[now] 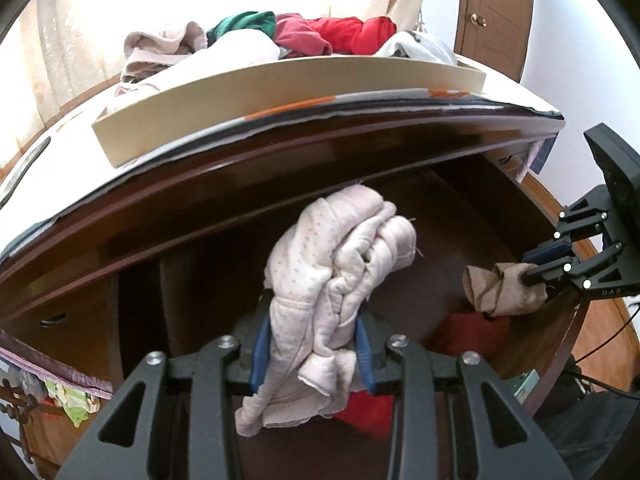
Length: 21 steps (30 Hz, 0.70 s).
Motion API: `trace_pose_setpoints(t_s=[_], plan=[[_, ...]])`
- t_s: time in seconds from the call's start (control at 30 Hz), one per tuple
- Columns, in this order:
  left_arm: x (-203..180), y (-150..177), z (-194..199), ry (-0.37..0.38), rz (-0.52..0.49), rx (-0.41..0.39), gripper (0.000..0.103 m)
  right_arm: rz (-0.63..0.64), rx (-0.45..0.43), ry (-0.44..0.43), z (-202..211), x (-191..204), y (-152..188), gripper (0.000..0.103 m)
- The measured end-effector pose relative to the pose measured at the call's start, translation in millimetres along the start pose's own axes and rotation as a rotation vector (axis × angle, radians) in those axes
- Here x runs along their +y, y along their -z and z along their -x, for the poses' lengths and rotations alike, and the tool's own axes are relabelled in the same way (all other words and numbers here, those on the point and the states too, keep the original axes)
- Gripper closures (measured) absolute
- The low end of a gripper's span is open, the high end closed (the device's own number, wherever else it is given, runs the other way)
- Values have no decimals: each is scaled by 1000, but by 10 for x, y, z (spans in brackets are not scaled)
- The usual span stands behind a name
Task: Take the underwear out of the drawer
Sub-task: 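Lift the white dotted underwear and beige sock out of the drawer toward the tray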
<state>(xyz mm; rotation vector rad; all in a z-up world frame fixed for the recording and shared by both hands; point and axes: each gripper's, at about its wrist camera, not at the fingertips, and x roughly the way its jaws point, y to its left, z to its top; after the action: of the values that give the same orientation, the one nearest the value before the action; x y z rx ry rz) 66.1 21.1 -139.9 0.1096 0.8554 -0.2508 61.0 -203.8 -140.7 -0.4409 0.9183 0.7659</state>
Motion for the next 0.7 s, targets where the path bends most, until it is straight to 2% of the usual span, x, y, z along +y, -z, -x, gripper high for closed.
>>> trace_pose_setpoints(t_s=[0.23,0.7], plan=[[-7,63,30,-15,18,-9,69,-56,-72,-16,-139,-59,-77,87],[108,162,147,-21,81,-49,69,-118,-215,-6,76,-85,-105,88]])
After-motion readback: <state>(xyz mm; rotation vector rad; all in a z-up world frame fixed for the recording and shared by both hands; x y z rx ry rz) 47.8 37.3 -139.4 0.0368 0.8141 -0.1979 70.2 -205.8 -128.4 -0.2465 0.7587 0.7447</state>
